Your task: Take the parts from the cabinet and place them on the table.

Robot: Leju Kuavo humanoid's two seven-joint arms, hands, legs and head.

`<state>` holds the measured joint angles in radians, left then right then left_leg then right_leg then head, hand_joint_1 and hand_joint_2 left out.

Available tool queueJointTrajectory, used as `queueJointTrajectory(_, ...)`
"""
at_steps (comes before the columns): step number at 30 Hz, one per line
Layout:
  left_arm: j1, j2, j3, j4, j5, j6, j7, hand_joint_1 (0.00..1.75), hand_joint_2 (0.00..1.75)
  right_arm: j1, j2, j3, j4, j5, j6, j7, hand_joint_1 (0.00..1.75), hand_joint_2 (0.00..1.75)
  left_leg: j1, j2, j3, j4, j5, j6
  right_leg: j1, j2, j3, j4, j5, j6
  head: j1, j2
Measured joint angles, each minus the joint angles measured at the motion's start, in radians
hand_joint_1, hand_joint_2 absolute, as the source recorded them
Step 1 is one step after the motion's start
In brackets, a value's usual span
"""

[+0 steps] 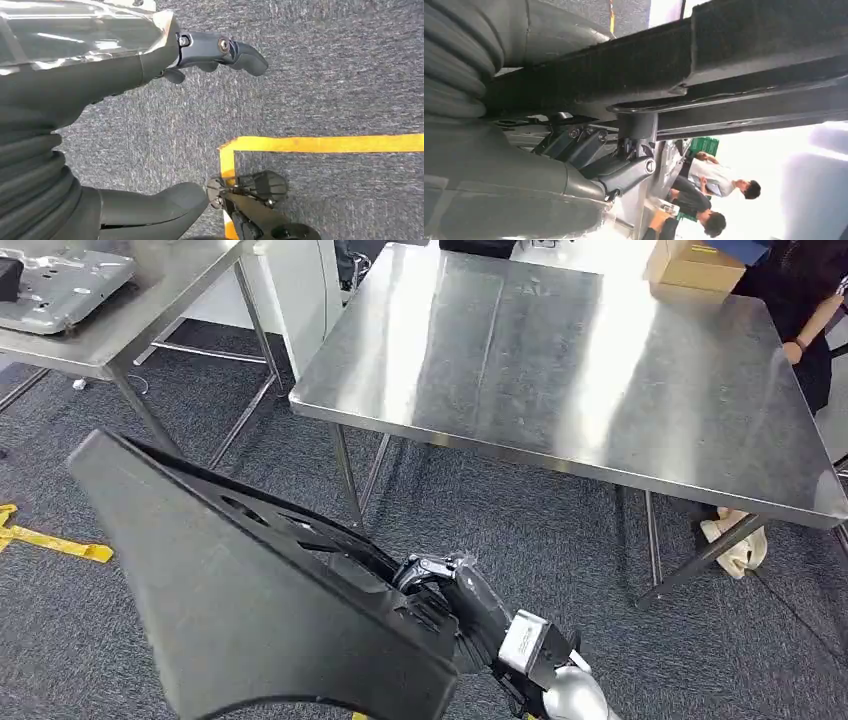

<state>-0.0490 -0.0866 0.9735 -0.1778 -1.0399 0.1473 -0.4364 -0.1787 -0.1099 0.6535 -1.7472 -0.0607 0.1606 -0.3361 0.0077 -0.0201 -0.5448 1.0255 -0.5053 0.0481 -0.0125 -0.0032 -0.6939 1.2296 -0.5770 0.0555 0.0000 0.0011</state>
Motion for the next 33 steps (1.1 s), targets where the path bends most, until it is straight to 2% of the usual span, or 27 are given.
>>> queueJointTrajectory(2,0.000,-0.001,0.000,0.001,0.000,0.001,0.000,0.00,1.75,0.000,-0.001,0.000,0.000,-0.002,0.000,0.000,1.71,1.75,0.000,-0.002,0.026,-0.001,-0.021,-0.006,0.003,0.000,0.046,-0.172,0.123,0.016,0.001,0.000)
queueJointTrajectory(3,-0.002,-0.003,0.000,0.004,0.000,0.002,0.000,0.00,1.75,0.002,-0.002,0.000,0.002,-0.003,0.000,0.000,1.71,1.75,-0.004,-0.003,0.038,0.006,-0.031,-0.011,0.006,0.001,0.044,-0.195,0.148,0.003,0.000,0.000)
queueJointTrajectory(4,-0.002,-0.003,0.000,0.004,0.001,0.005,0.000,0.00,1.75,0.001,-0.002,0.000,0.002,-0.005,-0.002,0.001,1.71,1.75,-0.005,-0.005,0.035,0.003,-0.036,-0.019,0.014,0.001,0.057,-0.193,0.142,-0.018,0.001,0.000)
queueJointTrajectory(5,-0.001,-0.005,0.000,0.004,0.002,0.015,-0.002,0.00,1.75,0.004,-0.002,0.000,0.002,-0.007,-0.002,0.001,1.71,1.75,-0.005,-0.004,0.038,0.000,-0.038,-0.024,0.015,0.003,0.060,-0.192,0.153,-0.024,-0.001,0.000)
queueJointTrajectory(7,-0.002,-0.012,0.000,0.004,0.002,0.034,-0.009,0.00,1.75,0.005,-0.003,-0.003,0.002,-0.014,-0.003,0.000,1.71,1.75,-0.004,0.001,0.037,0.017,-0.027,-0.031,0.006,0.009,0.070,-0.201,0.153,-0.026,0.000,0.000)
queueJointTrajectory(8,-0.003,-0.013,0.000,0.004,0.002,0.037,-0.010,0.00,1.75,0.006,-0.002,-0.005,0.001,-0.015,-0.003,-0.001,1.71,1.75,-0.003,0.004,0.014,0.049,-0.024,-0.035,-0.006,0.011,0.082,-0.211,0.153,-0.031,0.000,0.000)
queueJointTrajectory(9,-0.004,-0.018,0.000,0.004,0.002,0.039,-0.012,0.00,1.75,0.005,-0.002,-0.006,0.001,-0.016,-0.003,-0.001,1.71,1.75,-0.005,0.008,-0.018,0.111,-0.028,-0.041,-0.005,0.012,0.092,-0.216,0.148,-0.039,0.000,0.000)
queueJointTrajectory(12,-0.003,-0.023,0.001,0.004,0.002,0.044,-0.012,0.00,1.75,0.007,-0.003,-0.006,0.002,-0.020,-0.001,-0.002,1.71,1.75,0.006,0.013,-0.136,0.282,-0.125,-0.058,-0.006,0.025,0.102,-0.217,0.137,-0.054,-0.001,0.000)
queueJointTrajectory(13,-0.003,-0.023,0.001,0.004,0.003,0.046,-0.012,0.00,1.75,0.007,-0.003,-0.006,0.002,-0.022,0.000,-0.002,1.71,1.75,0.007,0.013,-0.159,0.297,-0.132,-0.062,-0.006,0.033,0.104,-0.217,0.136,-0.055,-0.002,0.000)
queueJointTrajectory(14,-0.003,-0.023,0.001,0.004,0.003,0.049,-0.012,0.00,1.75,0.007,-0.003,-0.006,0.002,-0.024,0.004,-0.002,1.71,1.75,0.010,0.013,-0.163,0.276,-0.108,-0.065,-0.006,0.042,0.106,-0.217,0.135,-0.056,-0.003,0.000)
queueJointTrajectory(15,-0.004,-0.023,0.001,0.004,0.003,0.053,-0.012,0.00,1.75,0.007,-0.003,-0.006,0.002,-0.024,0.006,-0.002,1.71,1.75,0.014,0.013,-0.149,0.224,-0.064,-0.066,-0.007,0.053,0.109,-0.217,0.133,-0.053,-0.003,0.000)
queueJointTrajectory(16,-0.004,-0.022,0.001,0.004,0.003,0.053,-0.012,0.00,1.75,0.007,-0.003,-0.006,0.002,-0.024,0.006,-0.002,1.71,1.75,0.018,0.009,-0.115,0.138,-0.006,-0.067,-0.009,0.064,0.113,-0.217,0.131,-0.051,-0.003,0.000)
queueJointTrajectory(17,-0.004,-0.021,0.001,0.004,0.003,0.054,-0.012,0.00,1.75,0.007,-0.003,-0.006,0.002,-0.024,0.006,-0.002,1.71,1.75,0.023,-0.010,-0.079,0.054,0.044,-0.068,-0.009,0.073,0.116,-0.217,0.129,-0.047,-0.003,0.000)
queueJointTrajectory(18,-0.004,-0.021,0.001,0.004,0.003,0.055,-0.012,0.00,1.75,0.006,-0.003,-0.006,0.002,-0.025,0.006,-0.003,1.71,1.75,0.027,-0.057,-0.063,0.011,0.034,-0.065,-0.006,0.082,0.117,-0.214,0.127,-0.040,-0.002,0.000)
queueJointTrajectory(19,-0.004,-0.022,0.001,0.005,0.004,0.056,-0.012,0.00,1.75,0.005,-0.003,-0.006,0.002,-0.025,0.006,-0.003,1.71,1.75,0.023,-0.058,-0.064,0.012,-0.011,-0.056,-0.004,0.092,0.109,-0.213,0.129,-0.036,-0.002,0.000)
queueJointTrajectory(21,-0.001,-0.023,0.001,0.005,0.005,0.060,-0.012,0.00,1.75,0.007,-0.003,-0.006,0.002,-0.026,0.007,-0.002,1.71,1.75,0.016,-0.045,-0.053,0.012,0.030,-0.037,-0.006,0.109,0.103,-0.215,0.127,-0.019,-0.005,0.000)
queueJointTrajectory(22,-0.002,-0.023,0.001,0.005,0.005,0.062,-0.012,0.00,1.75,0.007,-0.004,-0.006,0.002,-0.026,0.007,-0.003,1.71,1.75,0.016,-0.033,-0.048,0.009,0.035,-0.031,-0.005,0.122,0.095,-0.219,0.131,-0.012,-0.001,0.000)
queueJointTrajectory(23,-0.004,-0.027,0.001,0.005,0.005,0.064,-0.012,0.00,1.75,0.007,-0.005,-0.007,0.002,-0.026,0.007,-0.003,1.71,1.75,0.024,-0.015,-0.042,-0.002,0.044,-0.019,-0.001,0.114,0.096,-0.211,0.125,-0.007,-0.002,0.000)
queueJointTrajectory(24,-0.006,-0.026,0.001,0.005,0.005,0.065,-0.013,0.00,1.75,0.005,-0.005,-0.008,0.002,-0.026,0.007,-0.003,1.71,1.75,0.020,-0.010,-0.039,-0.004,0.043,-0.015,0.001,0.062,0.083,-0.180,0.107,-0.009,0.000,0.000)
queueJointTrajectory(25,-0.007,-0.026,0.001,0.005,0.005,0.065,-0.012,0.00,1.75,0.001,-0.005,-0.008,0.002,-0.026,0.007,-0.003,1.71,1.75,0.018,0.004,-0.039,-0.004,0.041,-0.009,0.002,0.034,0.047,-0.113,0.072,-0.016,0.008,0.000)
queueJointTrajectory(27,-0.004,-0.027,0.001,0.005,0.005,0.064,-0.012,0.00,1.75,0.002,-0.006,-0.008,0.002,-0.026,0.007,-0.003,1.71,1.75,0.010,0.030,-0.040,-0.004,0.038,-0.004,0.000,0.017,-0.038,0.055,0.007,-0.022,0.008,0.000)
queueJointTrajectory(28,-0.004,-0.027,0.001,0.005,0.005,0.064,-0.013,0.00,1.75,0.004,-0.007,-0.008,0.003,-0.026,0.007,-0.003,1.71,1.75,0.008,0.041,-0.039,-0.004,0.036,-0.002,0.000,0.016,-0.063,0.103,-0.002,-0.018,0.010,0.000)
queueJointTrajectory(29,-0.004,-0.027,0.001,0.005,0.005,0.064,-0.013,0.00,1.75,0.006,-0.008,-0.008,0.003,-0.026,0.007,-0.003,1.71,1.75,0.007,0.053,-0.038,-0.004,0.035,-0.001,0.000,0.014,-0.064,0.099,0.006,-0.011,0.008,0.000)
queueJointTrajectory(30,-0.005,-0.027,0.001,0.005,0.005,0.064,-0.015,0.00,1.75,0.006,-0.009,-0.008,0.003,-0.026,0.007,-0.003,1.71,1.75,0.007,0.063,-0.036,-0.004,0.033,-0.002,0.000,0.011,-0.037,0.046,0.031,-0.002,0.010,0.000)
queueJointTrajectory(31,-0.006,-0.027,0.001,0.005,0.005,0.062,-0.016,0.00,1.75,0.006,-0.009,-0.008,0.003,-0.026,0.007,-0.003,1.71,1.75,0.007,0.071,-0.033,-0.004,0.031,-0.004,0.000,0.004,0.005,-0.033,0.062,0.006,0.009,0.000)
queueJointTrajectory(32,-0.006,-0.029,0.001,0.005,0.005,0.061,-0.016,0.00,1.75,0.005,-0.009,-0.009,0.003,-0.026,0.005,-0.003,1.71,1.75,0.007,0.081,-0.027,-0.004,0.027,-0.008,0.001,-0.019,0.066,-0.146,0.099,0.011,0.009,0.000)
queueJointTrajectory(33,-0.006,-0.029,0.001,0.005,0.005,0.058,-0.016,0.00,1.75,0.004,-0.009,-0.009,0.003,-0.026,0.004,-0.003,1.71,1.75,0.005,0.079,-0.025,-0.004,0.024,-0.012,0.002,-0.035,0.098,-0.205,0.112,0.007,0.011,0.000)
